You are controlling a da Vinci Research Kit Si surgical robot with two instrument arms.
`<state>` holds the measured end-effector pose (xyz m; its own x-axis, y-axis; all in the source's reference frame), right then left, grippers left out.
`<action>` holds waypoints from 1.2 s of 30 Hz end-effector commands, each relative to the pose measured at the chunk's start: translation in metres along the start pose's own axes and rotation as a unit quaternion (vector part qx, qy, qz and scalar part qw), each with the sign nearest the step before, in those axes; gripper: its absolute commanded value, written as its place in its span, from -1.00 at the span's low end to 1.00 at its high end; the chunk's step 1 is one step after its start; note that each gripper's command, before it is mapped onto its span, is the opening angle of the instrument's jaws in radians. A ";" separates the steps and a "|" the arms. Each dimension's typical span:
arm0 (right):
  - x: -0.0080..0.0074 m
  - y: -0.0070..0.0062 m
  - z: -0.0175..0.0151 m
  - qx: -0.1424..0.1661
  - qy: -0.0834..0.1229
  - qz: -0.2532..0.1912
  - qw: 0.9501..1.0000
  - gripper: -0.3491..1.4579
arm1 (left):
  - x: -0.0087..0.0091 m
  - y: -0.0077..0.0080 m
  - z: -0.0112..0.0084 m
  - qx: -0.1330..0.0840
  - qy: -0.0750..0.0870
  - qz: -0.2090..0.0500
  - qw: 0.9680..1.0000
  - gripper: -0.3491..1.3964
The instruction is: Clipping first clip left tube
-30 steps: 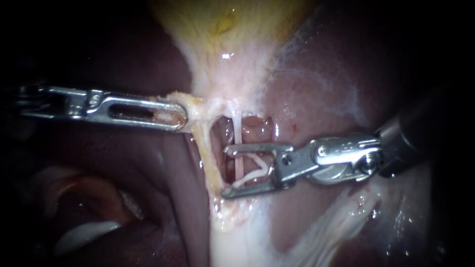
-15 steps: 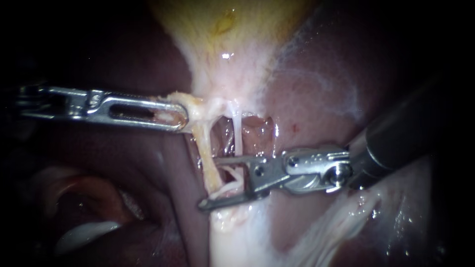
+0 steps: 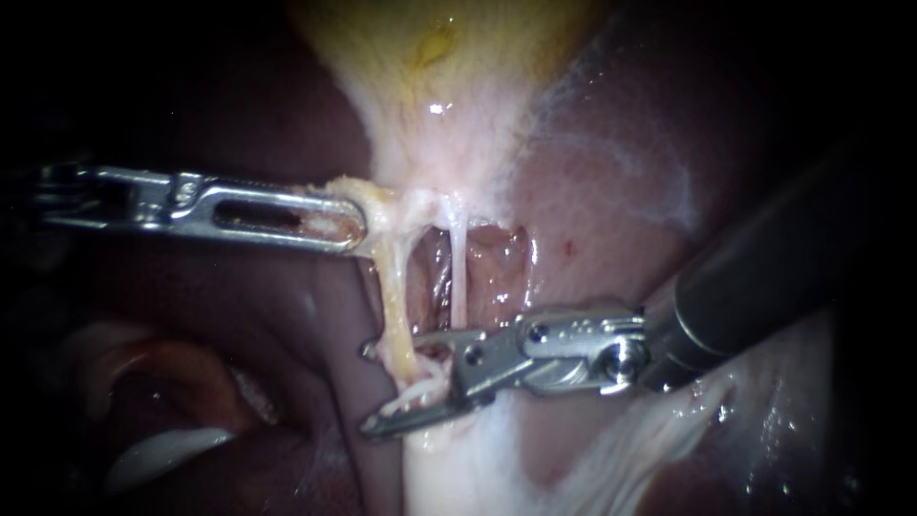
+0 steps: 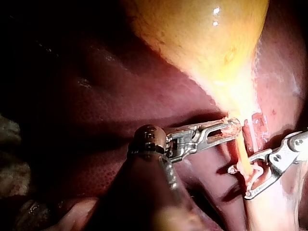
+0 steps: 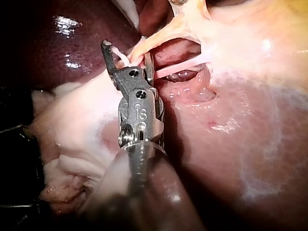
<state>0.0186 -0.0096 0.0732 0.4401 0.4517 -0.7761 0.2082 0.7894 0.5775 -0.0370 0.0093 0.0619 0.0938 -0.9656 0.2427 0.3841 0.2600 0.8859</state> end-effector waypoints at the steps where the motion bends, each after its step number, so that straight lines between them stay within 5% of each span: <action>1: 0.0000 0.0000 0.0001 0.000 -0.001 0.002 1.000 -0.08 | 0.0000 0.0000 0.0001 0.000 0.000 0.000 1.000 -1.00; 13: -0.0003 0.0006 0.0005 0.005 -0.001 0.018 1.000 -0.18 | 0.0000 -0.0001 0.0003 -0.002 -0.002 -0.001 1.000 -1.00; 20: -0.0005 0.0006 -0.0003 0.008 -0.005 0.038 0.999 -0.99 | 0.0000 -0.0001 0.0003 -0.002 -0.002 -0.001 1.000 -1.00; 27: -0.0006 0.0006 -0.0006 0.010 -0.034 0.072 0.997 -1.00 | 0.0000 -0.0001 0.0003 -0.002 -0.002 -0.001 1.000 -1.00; 36: -0.0007 0.0005 -0.0007 0.010 -0.037 0.072 0.997 -1.00 | -0.0001 -0.0001 0.0003 -0.002 -0.002 -0.001 1.000 -1.00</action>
<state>0.0178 -0.0092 0.0738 0.5298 0.5275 -0.6641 0.1556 0.7093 0.6875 -0.0373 0.0093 0.0619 0.0901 -0.9659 0.2429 0.3887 0.2586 0.8843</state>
